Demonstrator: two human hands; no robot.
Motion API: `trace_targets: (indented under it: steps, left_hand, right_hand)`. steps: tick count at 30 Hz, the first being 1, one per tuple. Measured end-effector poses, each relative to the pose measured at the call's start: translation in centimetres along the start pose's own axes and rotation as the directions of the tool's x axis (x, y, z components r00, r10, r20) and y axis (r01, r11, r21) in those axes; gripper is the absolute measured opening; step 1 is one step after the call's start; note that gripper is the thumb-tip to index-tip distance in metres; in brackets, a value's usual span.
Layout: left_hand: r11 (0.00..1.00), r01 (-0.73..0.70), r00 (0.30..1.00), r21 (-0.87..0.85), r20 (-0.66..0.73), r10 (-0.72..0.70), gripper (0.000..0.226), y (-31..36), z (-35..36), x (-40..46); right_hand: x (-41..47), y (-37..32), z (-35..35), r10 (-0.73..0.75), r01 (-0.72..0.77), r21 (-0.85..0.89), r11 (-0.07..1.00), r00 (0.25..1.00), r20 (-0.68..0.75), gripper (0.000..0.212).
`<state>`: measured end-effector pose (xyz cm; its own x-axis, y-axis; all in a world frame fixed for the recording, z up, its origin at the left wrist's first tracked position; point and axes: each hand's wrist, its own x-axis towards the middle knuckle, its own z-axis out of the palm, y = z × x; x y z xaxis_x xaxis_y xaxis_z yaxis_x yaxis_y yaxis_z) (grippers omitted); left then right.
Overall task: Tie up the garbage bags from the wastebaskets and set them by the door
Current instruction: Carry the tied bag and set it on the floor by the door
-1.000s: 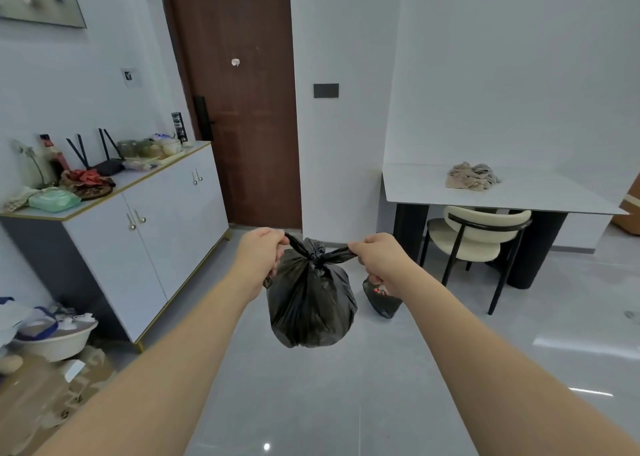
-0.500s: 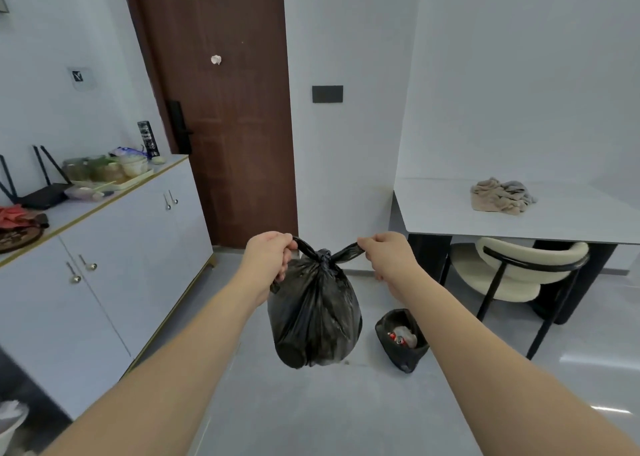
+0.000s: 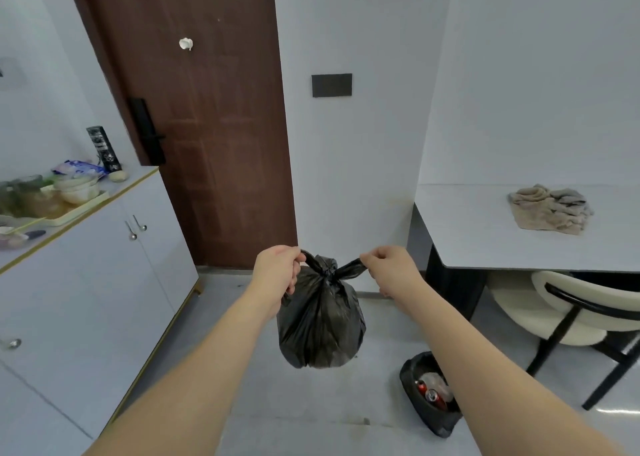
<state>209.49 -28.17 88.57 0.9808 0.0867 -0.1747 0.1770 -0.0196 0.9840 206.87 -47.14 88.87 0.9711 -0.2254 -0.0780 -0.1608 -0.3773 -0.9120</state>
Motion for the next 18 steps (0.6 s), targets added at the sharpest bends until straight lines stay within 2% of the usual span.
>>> trace_targets:
  steps: [4, 9, 18]
  left_hand:
    - [0.997, 0.065, 0.998, 0.033, -0.012, -0.065, 0.021, 0.5, 0.2, 8.4]
    - [0.996, 0.063, 0.998, 0.063, -0.014, -0.062, 0.023, 2.2, 0.1, 20.1]
    - [0.967, 0.177, 0.984, 0.184, -0.016, -0.177, 0.023, -0.8, 1.5, 40.5]
  right_hand:
    - [8.1, 0.2, 1.7, 0.057, -0.055, -0.051, 0.997, 0.998, 0.036, 0.025]
    - [19.9, -1.6, 4.5, 0.068, -0.065, -0.045, 0.997, 0.995, 0.068, 0.019]
    - [38.8, 1.3, 10.8, 0.181, -0.182, -0.005, 0.983, 0.973, 0.143, 0.020]
